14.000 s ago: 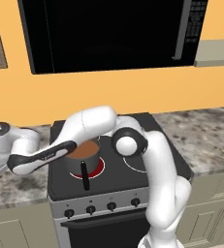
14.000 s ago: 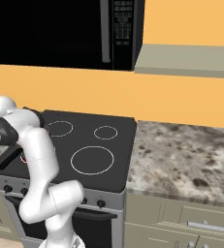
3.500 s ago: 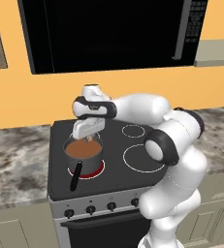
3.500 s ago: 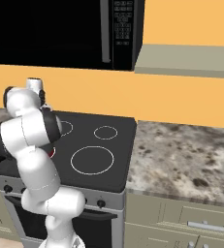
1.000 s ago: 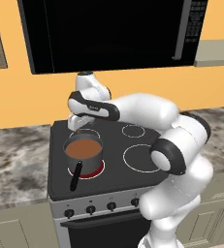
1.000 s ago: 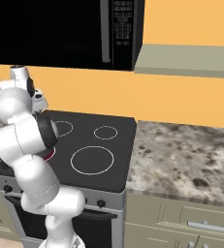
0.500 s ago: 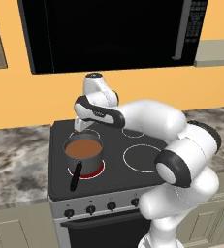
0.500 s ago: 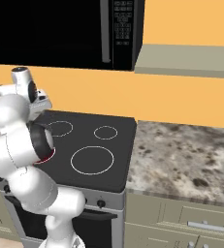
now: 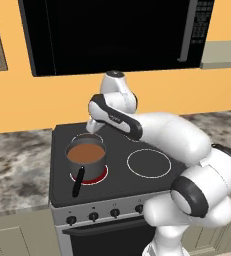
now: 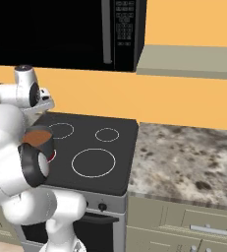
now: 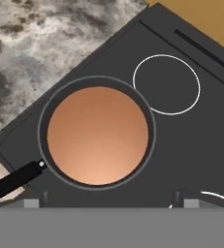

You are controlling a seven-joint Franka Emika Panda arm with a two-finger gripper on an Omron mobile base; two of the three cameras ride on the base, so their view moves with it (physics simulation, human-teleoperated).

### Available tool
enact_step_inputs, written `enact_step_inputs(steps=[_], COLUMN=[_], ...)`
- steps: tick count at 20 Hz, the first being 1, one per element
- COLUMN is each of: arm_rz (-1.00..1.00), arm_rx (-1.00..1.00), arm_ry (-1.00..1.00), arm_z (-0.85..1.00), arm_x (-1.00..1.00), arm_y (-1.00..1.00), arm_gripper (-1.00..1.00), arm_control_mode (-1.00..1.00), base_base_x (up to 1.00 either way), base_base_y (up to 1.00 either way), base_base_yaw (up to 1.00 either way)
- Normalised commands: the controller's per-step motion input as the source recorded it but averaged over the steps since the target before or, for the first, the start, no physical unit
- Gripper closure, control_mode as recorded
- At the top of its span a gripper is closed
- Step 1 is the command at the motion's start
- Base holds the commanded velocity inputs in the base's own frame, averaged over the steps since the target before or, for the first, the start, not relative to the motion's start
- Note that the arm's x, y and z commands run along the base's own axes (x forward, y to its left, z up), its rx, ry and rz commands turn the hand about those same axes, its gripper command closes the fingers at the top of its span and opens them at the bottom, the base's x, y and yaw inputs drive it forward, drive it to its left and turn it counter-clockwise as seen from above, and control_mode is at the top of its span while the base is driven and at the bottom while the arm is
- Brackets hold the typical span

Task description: Pick up the sugar cube(s) and place them in the saucepan with hot chocolate.

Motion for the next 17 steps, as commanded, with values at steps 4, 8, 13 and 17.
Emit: enact_step_inputs(steps=[4,8,13,17], arm_rz=[0.01,0.0,0.0,0.0], arm_rx=[0.06,0.04,0.02,0.0], arm_ry=[0.0,-0.1,-0.16,-0.14], arm_z=[-0.11,0.17,0.81,0.71], arm_x=[-0.34,-0.47,-0.57,-0.92], arm_y=[-0.57,-0.58,-0.59,-0.58], arm_gripper=[-1.0,-1.0,-1.0,-1.0], arm_control_mode=[-1.0,-1.0,-1.0,-1.0], base_base_x=[0.0,0.0,0.0,0.0], base_base_y=[0.0,0.0,0.0,0.0], base_base_yaw=[0.0,0.0,0.0,0.0])
